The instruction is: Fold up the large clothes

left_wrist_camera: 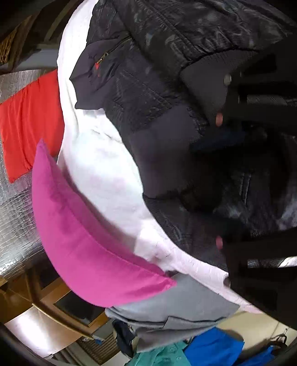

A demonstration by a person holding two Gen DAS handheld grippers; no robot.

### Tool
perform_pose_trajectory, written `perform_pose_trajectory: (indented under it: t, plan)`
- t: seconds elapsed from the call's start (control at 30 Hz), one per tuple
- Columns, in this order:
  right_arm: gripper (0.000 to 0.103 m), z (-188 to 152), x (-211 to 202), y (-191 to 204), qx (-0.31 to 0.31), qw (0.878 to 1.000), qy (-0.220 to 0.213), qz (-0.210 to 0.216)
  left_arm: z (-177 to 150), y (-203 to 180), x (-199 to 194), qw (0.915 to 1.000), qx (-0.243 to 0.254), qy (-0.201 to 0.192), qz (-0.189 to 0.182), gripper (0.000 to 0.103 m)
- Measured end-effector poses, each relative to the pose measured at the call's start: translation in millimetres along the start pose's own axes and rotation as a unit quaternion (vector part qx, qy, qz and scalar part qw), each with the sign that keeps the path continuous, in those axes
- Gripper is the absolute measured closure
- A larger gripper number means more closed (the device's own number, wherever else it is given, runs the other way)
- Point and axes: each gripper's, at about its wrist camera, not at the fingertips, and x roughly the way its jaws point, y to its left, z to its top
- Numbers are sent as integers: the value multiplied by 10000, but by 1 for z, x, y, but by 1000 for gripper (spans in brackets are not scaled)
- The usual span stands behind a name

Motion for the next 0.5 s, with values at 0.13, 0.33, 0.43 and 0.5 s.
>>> perform_pose_trajectory:
  t: [0.13, 0.33, 0.43, 0.5]
  plan:
    - [28, -5, 1, 6, -197, 9997, -42, -148, -5, 9, 1, 9996, -104, -76, -271, 69]
    - [28, -12, 2, 20, -519, 9983, 77, -237, -10, 32, -23, 9952, -459, -317, -808, 74]
    - [24, -18, 6, 25, -565, 9973, 349, -303, -20, 51, -41, 9907, -657, -509, -1079, 74]
    - [22, -21, 9, 26, -555, 9969, 506, -245, -29, 65, -51, 9864, -864, -631, -1243, 75]
